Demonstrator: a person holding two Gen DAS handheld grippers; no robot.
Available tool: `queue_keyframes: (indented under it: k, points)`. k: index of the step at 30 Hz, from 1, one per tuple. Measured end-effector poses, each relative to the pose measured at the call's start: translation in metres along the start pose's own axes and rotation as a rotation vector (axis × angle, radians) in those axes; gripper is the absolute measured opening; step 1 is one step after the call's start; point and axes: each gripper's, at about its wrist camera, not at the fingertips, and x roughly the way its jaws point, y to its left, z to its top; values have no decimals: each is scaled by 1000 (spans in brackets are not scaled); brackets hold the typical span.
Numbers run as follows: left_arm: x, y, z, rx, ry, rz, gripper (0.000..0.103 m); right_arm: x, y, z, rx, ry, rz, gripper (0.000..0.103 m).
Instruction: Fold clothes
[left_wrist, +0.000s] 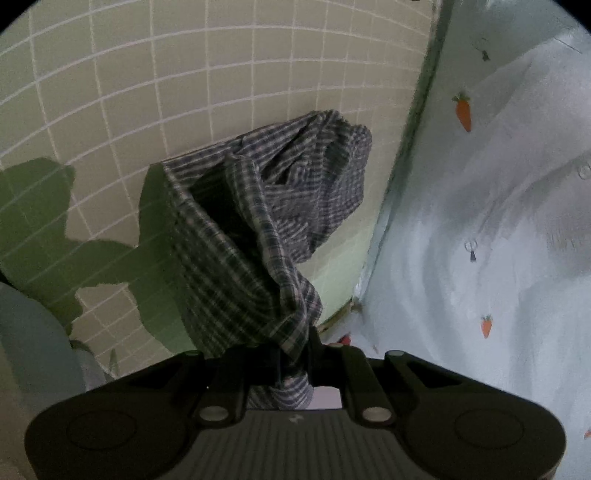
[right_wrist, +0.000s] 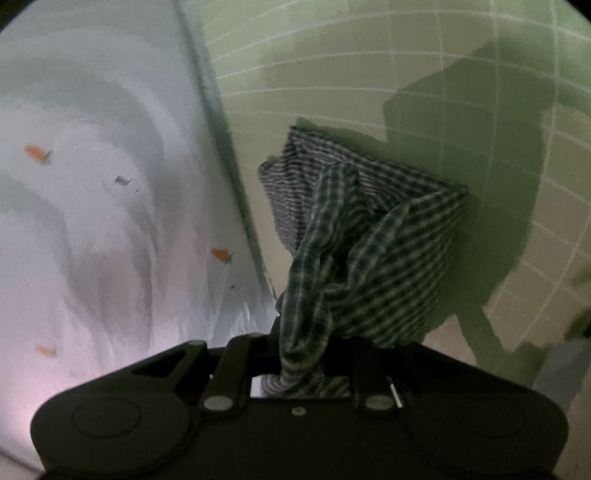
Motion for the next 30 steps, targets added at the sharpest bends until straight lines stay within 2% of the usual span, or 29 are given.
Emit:
queue_keyframes:
  k: [5, 10, 11, 13, 15, 16, 17, 18, 19, 20, 21, 22, 24, 27, 29, 30]
  points:
    - [23, -26, 21, -70, -9, 22, 14, 24, 25, 14, 82, -38, -46, 22]
    - [59, -66, 60, -94, -25, 34, 18, 78, 60, 61, 65, -47, -47, 27]
    - [68, -75, 71, -87, -32, 34, 21, 91, 69, 72, 46, -47, -41, 27]
    - [83, -92, 92, -77, -58, 25, 30, 116, 85, 94, 9, -48, -30, 32]
    - [94, -107, 111, -62, -98, -8, 57, 140, 102, 115, -72, -41, -2, 47]
    - [99, -114, 119, -47, -117, -35, 66, 150, 111, 122, -127, -46, 1, 52]
    - [101, -120, 123, -16, -121, -54, 83, 154, 120, 125, -193, -58, -10, 53]
    - [102, -126, 126, 18, -124, -72, 90, 156, 127, 126, -263, -70, -26, 58]
    - [102, -129, 127, 61, -129, -80, 90, 159, 134, 125, -339, -77, -45, 69]
    - [100, -130, 127, 112, -135, -73, 91, 160, 136, 123, -401, -78, -68, 75]
    - [100, -129, 126, 151, -143, -39, 94, 160, 137, 121, -451, -78, -92, 80]
    - [99, -126, 125, 188, -152, -1, 95, 160, 135, 119, -497, -80, -120, 80]
    - [99, -114, 121, 225, -174, 90, 95, 162, 128, 113, -564, -71, -183, 84]
    - [103, -92, 114, 266, -166, 199, 95, 165, 122, 99, -714, -88, -299, 93]
    - [106, -86, 104, 383, -156, 236, 95, 167, 118, 89, -819, -104, -378, 97]
    - [108, -87, 96, 481, -154, 272, 95, 168, 116, 84, -872, -111, -418, 99]
